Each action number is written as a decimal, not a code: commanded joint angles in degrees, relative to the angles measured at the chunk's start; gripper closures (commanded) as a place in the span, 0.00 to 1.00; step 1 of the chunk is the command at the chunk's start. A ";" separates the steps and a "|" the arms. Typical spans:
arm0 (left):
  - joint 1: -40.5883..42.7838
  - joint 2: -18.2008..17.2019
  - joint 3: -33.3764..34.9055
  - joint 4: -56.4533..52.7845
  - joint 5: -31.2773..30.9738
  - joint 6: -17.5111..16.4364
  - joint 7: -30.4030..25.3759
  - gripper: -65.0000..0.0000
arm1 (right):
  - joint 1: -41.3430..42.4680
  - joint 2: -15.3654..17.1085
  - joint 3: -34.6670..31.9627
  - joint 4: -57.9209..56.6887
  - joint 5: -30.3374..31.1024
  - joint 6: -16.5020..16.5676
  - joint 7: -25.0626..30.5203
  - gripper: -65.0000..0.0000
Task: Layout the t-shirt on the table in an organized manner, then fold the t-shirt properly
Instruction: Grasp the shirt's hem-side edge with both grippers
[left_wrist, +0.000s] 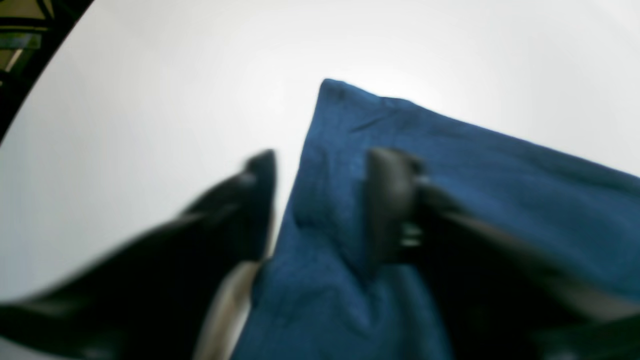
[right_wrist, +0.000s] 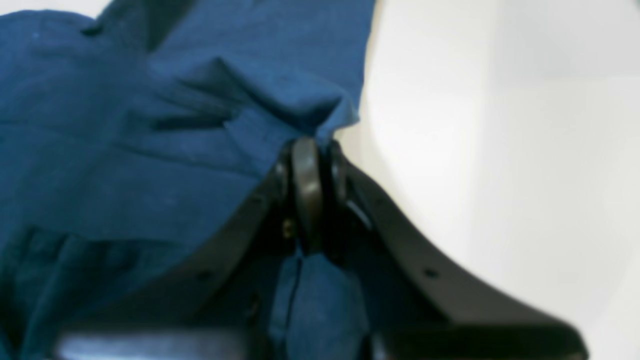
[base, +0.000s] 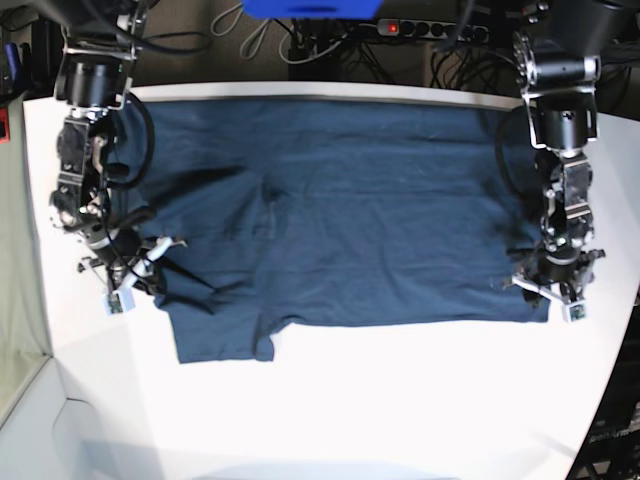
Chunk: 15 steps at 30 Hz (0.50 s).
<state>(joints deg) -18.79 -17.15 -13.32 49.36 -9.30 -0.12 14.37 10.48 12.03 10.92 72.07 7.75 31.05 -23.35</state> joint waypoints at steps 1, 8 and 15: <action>-1.74 -0.83 -0.08 0.79 0.03 0.25 -1.49 0.40 | 1.26 0.58 0.20 1.11 0.56 0.56 1.33 1.00; -3.32 -0.83 0.00 -1.50 0.20 0.25 -1.93 0.23 | 1.26 0.67 0.03 0.76 0.56 0.56 1.24 1.00; -8.95 -0.83 0.09 -13.28 0.29 0.16 -2.02 0.20 | 1.26 0.85 -0.06 0.85 0.56 0.56 1.24 1.00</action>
<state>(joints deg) -26.06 -17.26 -13.15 35.40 -9.56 -0.21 12.25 10.57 12.10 10.70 71.90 7.73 31.07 -23.42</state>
